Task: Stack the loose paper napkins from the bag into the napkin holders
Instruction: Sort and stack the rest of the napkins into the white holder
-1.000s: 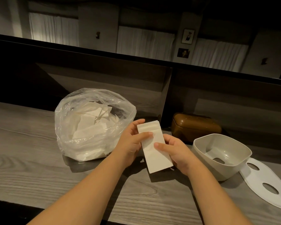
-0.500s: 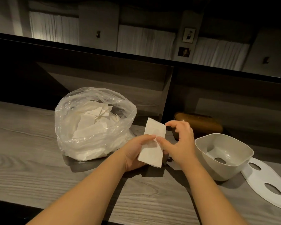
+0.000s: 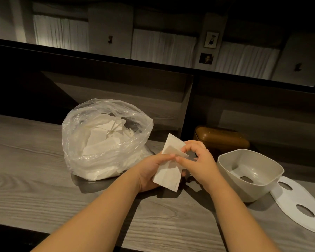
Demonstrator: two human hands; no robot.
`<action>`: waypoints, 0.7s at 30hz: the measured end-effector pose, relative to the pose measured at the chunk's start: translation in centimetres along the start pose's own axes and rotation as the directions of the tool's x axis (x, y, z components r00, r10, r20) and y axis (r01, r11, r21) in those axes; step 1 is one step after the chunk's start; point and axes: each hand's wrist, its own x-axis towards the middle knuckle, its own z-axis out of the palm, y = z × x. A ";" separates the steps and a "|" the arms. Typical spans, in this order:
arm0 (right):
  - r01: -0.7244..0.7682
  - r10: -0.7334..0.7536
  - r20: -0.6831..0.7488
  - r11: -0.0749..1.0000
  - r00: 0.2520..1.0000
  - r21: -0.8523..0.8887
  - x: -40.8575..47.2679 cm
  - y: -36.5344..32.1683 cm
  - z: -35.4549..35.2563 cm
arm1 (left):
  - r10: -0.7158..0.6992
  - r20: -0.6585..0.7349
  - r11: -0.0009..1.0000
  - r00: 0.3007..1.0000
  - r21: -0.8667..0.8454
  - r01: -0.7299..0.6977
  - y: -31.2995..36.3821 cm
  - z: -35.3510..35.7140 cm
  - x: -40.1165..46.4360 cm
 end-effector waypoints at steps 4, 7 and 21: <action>-0.040 0.039 0.019 0.996 0.999 0.086 -0.1 -0.2 -0.3 | -0.001 0.009 1.000 1.000 -0.015 0.001 0.0 -0.1 0.1; -0.038 0.039 -0.008 0.997 0.999 0.062 0.0 -0.2 -0.2 | 0.000 0.030 1.000 1.000 -0.015 0.000 -0.1 -0.2 0.2; 0.012 -0.002 -0.106 0.996 0.994 0.089 0.1 -0.1 0.0 | -0.058 0.128 0.996 0.990 -0.066 0.067 0.0 -0.5 0.0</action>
